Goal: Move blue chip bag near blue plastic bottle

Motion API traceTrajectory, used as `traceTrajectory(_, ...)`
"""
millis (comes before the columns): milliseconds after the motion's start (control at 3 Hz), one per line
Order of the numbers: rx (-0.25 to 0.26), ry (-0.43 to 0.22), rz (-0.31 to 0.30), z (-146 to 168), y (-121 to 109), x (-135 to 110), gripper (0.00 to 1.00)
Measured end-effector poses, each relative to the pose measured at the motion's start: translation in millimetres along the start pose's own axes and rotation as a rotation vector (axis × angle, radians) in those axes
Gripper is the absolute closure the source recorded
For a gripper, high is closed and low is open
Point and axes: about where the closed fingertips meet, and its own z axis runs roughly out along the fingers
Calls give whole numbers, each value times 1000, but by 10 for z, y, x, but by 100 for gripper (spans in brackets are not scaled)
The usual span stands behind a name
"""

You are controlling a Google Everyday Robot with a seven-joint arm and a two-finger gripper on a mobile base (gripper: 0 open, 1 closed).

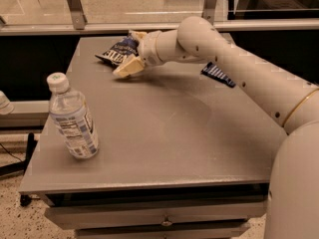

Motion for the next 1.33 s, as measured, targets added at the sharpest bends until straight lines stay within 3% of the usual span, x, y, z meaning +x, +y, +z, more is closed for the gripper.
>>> traceTrajectory(1000, 28, -25, -35, -221, 49, -82, 87)
traceTrajectory(1333, 25, -33, -37, -270, 108, -107, 100)
